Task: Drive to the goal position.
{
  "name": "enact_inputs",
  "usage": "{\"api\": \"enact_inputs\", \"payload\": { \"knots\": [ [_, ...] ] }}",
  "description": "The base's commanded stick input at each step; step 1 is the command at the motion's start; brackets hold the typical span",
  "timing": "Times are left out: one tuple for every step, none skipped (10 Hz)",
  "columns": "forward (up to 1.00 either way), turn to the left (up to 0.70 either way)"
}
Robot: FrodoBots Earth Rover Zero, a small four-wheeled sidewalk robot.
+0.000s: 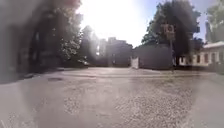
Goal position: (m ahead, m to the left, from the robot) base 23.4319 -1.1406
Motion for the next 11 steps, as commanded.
{"api": "enact_inputs", "payload": {
  "knots": [
    [0.70, 0.00],
    [0.70, 0.00],
    [0.70, 0.00],
    [0.70, 0.00],
    [0.70, 0.00],
    [0.70, 0.00],
    [0.70, 0.00],
    [0.70, 0.00],
    [0.70, 0.00],
    [0.70, 0.00],
    [0.70, 0.00]
  ]
}}
